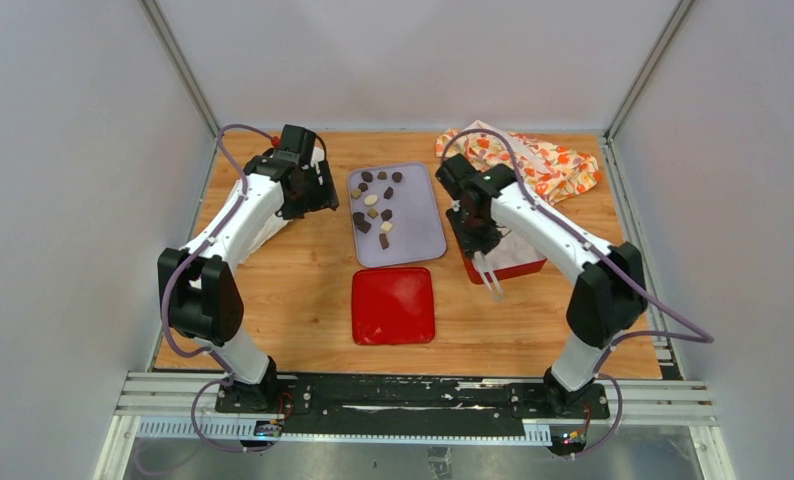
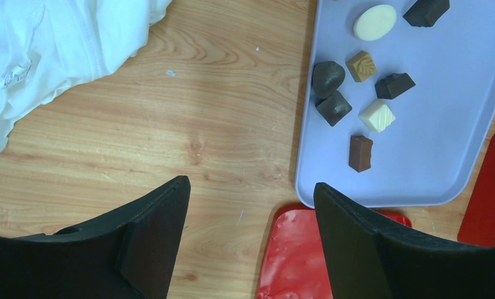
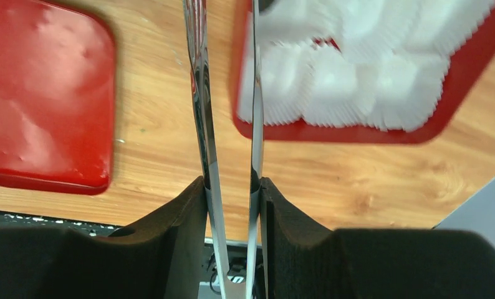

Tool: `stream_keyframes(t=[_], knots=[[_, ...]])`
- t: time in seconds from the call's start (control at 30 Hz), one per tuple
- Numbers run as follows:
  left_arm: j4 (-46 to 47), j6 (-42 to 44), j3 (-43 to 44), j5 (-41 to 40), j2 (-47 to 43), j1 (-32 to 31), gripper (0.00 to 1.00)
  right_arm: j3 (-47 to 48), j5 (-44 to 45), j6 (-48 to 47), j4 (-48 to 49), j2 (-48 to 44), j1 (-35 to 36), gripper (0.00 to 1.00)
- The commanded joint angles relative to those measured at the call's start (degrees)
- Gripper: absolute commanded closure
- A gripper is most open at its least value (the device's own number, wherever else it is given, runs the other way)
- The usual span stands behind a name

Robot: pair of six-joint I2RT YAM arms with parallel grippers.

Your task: Pack the chocolate

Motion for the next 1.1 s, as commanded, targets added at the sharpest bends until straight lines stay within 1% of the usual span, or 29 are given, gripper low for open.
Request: stream_keyframes(t=[0.0, 0.17, 0.3, 0.57, 0.8, 1.07], knots=[[-0.2, 0.0, 0.6, 0.4, -0.5, 0.4, 0.22, -5.8, 2.2, 3.4, -2.7, -7.5, -5.6, 0.94], [-0.2, -0.3, 1.5, 1.2, 0.5, 0.5, 0.22, -14.0, 0.9, 4.1, -1.2, -11.8, -11.9, 0.93], [-0.2, -0.5, 2.2, 1.9, 1.4, 0.4, 0.22, -17.4, 1.1, 3.9, 0.4, -11.7, -13.7, 0.94], [-0.2, -0.4, 2.1, 1.8, 1.4, 0.4, 0.22, -20.0, 1.8, 3.8, 3.8, -9.3, -14.3, 0.94], [-0.2, -0.3, 1.9, 1.7, 1.3, 0.4, 0.22, -19.5, 3.1, 4.0, 4.5, -5.6, -14.9, 0.93], [-0.2, 0.0, 2.1, 1.4, 1.5, 0.4, 0.22, -20.2, 3.4, 4.7, 4.6, -4.7, -15.3, 0.92]])
